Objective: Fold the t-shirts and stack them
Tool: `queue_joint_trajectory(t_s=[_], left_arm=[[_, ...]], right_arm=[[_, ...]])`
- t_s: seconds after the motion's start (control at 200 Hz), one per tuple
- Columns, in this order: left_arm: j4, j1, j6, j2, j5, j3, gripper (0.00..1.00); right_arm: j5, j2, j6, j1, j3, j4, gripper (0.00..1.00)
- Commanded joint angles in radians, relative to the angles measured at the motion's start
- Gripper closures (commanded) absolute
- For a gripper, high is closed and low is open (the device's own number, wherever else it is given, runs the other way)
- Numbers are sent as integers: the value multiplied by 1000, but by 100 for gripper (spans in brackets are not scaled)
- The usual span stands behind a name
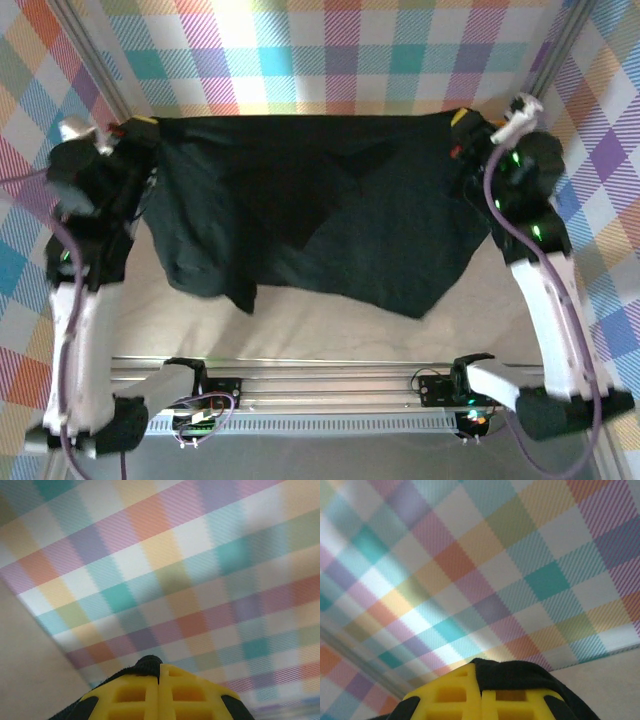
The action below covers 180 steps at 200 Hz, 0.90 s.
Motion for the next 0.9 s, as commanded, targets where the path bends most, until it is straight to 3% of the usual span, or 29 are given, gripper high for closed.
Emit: queue_joint_trajectory(t_s=[0.0, 0.055, 0.125, 0.165, 0.215, 0.25, 0.385, 0.59, 0.68, 0.78, 0.895], left_arm=[[-6, 27, -11, 248, -45, 23, 100], [4, 52, -13, 393, 9, 68, 100], [-2, 81, -9, 583, 88, 158, 100], [-28, 92, -3, 668, 122, 213, 75], [-90, 95, 18, 750, 138, 276, 38], [-134, 96, 35, 772, 129, 297, 30], [-199, 92, 77, 667, 94, 124, 28], [-273, 96, 128, 395, 163, -415, 33], [-242, 149, 138, 335, 180, -590, 35], [-191, 215, 166, 361, 181, -631, 40], [-110, 251, 205, 501, 268, -545, 43]], right_arm=[[-53, 272, 19, -77, 118, 45, 100], [-162, 437, 38, -103, 231, 25, 97], [-270, 633, 35, -112, 382, -30, 67], [-311, 721, 33, -109, 476, -92, 51], [-321, 788, 32, -102, 545, -158, 42], [-317, 807, 35, -96, 553, -182, 40], [-292, 719, 50, -76, 359, -179, 38], [-179, 370, 116, -24, -225, -122, 43], [-163, 245, 157, -20, -422, -137, 46], [-150, 151, 147, -20, -565, -155, 49], [-134, 125, 93, -21, -619, -210, 47]])
